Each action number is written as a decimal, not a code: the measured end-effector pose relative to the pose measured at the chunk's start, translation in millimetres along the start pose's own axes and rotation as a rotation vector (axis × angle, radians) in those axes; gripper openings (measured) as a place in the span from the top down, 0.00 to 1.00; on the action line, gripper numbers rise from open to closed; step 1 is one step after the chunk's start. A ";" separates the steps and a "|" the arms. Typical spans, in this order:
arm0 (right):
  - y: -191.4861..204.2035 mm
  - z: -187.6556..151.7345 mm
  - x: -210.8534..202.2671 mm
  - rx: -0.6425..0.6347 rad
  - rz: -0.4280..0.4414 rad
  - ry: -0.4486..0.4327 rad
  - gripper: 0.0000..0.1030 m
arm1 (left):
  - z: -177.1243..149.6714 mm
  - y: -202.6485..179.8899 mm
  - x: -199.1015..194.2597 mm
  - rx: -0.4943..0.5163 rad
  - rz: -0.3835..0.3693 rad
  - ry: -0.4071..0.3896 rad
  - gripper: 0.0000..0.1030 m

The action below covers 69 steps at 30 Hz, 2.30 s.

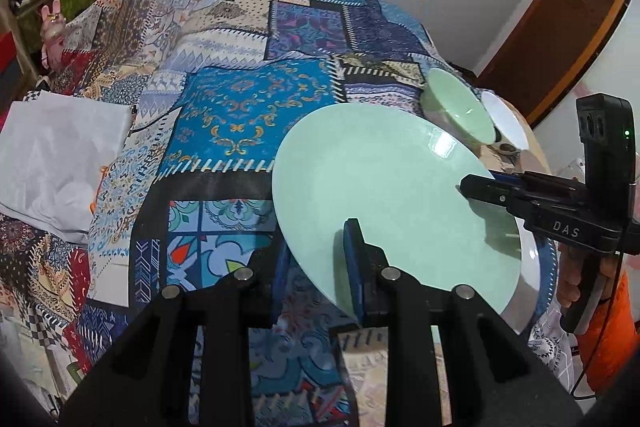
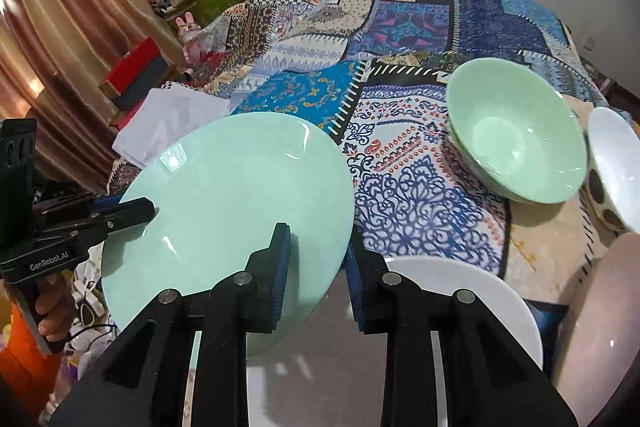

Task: Organize plates and bowls
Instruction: 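Lift the mint green plate with both tools and carry it over the white plate, then lower the mint green plate onto the white plate and open both tools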

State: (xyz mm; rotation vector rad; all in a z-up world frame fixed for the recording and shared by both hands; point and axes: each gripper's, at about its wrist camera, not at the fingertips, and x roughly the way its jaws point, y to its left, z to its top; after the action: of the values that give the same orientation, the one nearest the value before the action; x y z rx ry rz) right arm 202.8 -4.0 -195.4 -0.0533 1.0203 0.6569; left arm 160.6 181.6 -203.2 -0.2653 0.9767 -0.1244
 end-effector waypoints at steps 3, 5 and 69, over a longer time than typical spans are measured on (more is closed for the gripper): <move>-1.6 -4.5 -11.3 0.006 0.002 -0.017 0.76 | -3.1 -8.6 -6.7 0.007 -0.008 -0.002 0.76; -2.9 -7.7 -18.6 0.010 0.003 -0.029 0.76 | -5.3 -16.0 -12.1 0.018 -0.010 -0.009 0.76; -90.5 -111.0 -69.4 0.236 -0.038 -0.041 0.76 | -43.2 -133.5 63.5 0.157 -0.068 0.173 0.76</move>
State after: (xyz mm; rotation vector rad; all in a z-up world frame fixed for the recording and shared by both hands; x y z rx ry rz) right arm 140.9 -148.1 -222.6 0.1458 1.0485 0.4978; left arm 162.0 32.0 -239.9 -0.1452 1.1235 -0.2886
